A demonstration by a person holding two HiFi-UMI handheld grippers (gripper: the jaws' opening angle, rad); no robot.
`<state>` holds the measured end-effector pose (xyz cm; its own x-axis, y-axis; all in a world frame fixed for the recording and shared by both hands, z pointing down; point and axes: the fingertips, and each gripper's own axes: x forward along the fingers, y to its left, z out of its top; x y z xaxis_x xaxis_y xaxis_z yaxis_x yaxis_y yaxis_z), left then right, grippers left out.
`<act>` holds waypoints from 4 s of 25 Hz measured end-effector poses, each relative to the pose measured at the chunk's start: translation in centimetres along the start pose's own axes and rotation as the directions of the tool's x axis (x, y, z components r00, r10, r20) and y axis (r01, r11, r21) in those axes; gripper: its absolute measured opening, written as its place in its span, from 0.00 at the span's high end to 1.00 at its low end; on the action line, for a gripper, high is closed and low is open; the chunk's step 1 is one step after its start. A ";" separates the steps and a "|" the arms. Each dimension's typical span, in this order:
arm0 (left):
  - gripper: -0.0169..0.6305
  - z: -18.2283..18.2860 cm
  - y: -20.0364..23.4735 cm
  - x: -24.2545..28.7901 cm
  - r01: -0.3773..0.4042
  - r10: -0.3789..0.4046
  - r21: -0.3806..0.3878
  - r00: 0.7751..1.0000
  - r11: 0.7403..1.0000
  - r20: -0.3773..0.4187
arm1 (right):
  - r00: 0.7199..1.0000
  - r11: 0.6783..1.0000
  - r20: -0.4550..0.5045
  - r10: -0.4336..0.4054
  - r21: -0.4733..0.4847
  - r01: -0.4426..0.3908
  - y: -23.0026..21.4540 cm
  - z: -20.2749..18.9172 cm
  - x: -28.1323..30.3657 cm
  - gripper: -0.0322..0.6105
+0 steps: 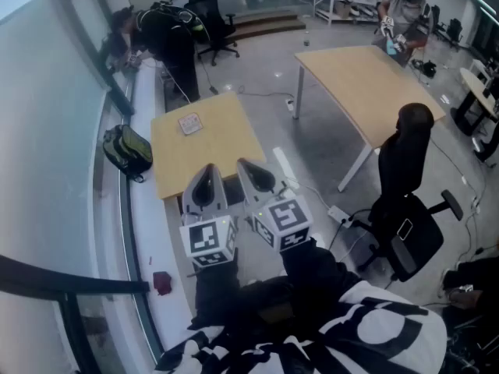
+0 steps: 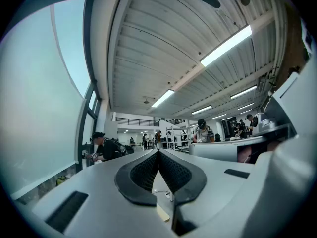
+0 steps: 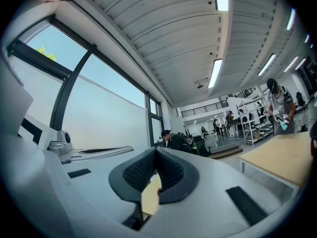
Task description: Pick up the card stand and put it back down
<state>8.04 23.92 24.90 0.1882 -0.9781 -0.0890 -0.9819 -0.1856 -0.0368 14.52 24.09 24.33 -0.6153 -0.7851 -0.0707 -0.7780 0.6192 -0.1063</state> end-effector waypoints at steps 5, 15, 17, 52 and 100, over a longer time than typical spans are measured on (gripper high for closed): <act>0.97 -0.1 -0.9 0.2 0.006 -0.006 -0.001 1.000 1.000 0.000 | 1.000 1.000 -0.004 -0.004 0.003 0.004 -0.7 -0.3 -0.4 0.92; 0.97 -0.9 -1.3 0.1 -0.032 0.032 -0.009 0.999 0.999 -0.015 | 0.999 0.999 -0.015 0.029 0.028 -0.028 -1.3 -0.9 -0.8 0.92; 0.97 -1.0 -1.5 0.2 -0.040 0.040 -0.011 0.999 0.999 -0.019 | 0.999 0.998 -0.017 0.033 0.046 -0.032 -1.7 -1.0 -0.8 0.92; 0.97 -2.6 17.6 17.4 -0.080 0.082 -0.040 0.996 0.996 0.041 | 0.995 0.995 0.003 0.097 0.037 -0.097 -2.7 -2.8 24.5 0.92; 0.97 -36.8 43.1 21.6 -0.131 0.148 0.069 0.826 0.989 -0.543 | 0.830 0.992 -0.542 0.127 0.079 -0.100 -9.1 -31.9 43.1 0.92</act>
<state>-30.92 -8.70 58.02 -0.0001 -0.8871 0.4617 -0.9944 -0.0485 -0.0935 -8.99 -15.00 53.84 -0.6786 -0.5678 0.4659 -0.7003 0.6916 -0.1770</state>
